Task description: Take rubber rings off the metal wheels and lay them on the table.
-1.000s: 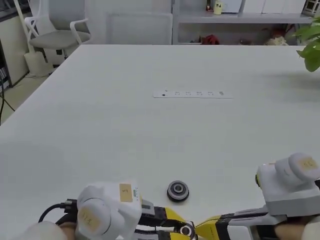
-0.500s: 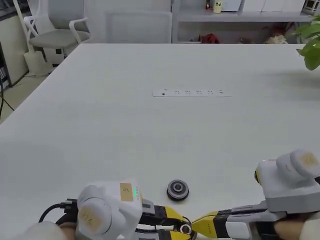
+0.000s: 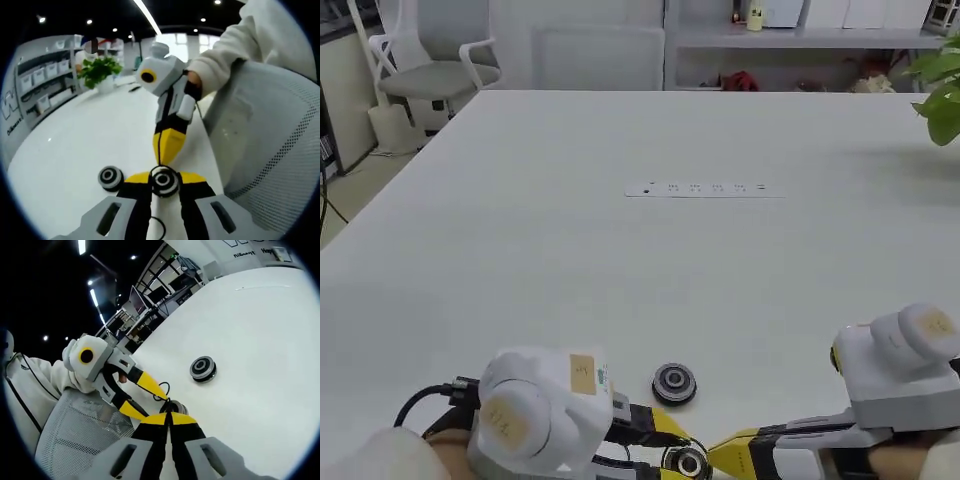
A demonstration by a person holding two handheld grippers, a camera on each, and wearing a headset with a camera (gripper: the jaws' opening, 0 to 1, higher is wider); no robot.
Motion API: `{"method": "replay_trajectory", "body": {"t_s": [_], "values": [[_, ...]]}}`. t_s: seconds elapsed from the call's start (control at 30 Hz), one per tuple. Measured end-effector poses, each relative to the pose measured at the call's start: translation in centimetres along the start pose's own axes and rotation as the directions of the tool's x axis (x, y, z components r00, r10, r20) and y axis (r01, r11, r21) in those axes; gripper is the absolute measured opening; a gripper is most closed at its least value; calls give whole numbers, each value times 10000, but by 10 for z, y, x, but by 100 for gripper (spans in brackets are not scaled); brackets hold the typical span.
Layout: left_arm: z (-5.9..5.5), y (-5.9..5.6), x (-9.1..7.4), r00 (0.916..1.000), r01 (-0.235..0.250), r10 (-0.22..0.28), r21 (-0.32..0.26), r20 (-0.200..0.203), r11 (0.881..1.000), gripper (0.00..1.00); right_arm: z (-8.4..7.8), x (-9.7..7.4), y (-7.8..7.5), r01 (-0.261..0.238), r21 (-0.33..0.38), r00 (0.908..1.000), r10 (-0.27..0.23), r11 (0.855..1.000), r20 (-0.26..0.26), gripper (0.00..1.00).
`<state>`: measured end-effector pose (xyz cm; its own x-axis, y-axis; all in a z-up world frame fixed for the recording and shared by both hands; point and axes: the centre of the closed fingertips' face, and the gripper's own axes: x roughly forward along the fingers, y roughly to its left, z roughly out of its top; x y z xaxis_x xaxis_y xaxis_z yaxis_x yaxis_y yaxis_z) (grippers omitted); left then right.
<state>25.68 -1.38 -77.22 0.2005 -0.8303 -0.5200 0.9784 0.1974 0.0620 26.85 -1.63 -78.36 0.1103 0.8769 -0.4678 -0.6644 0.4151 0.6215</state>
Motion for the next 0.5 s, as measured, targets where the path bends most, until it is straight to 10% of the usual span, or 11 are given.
{"method": "replay_trajectory", "body": {"t_s": [0.5], "values": [[43,11,-48,9953,-633,641,-134,723,9979,56,0,-10,8,72,-586,9998,-83,9983,-187,0]]}}
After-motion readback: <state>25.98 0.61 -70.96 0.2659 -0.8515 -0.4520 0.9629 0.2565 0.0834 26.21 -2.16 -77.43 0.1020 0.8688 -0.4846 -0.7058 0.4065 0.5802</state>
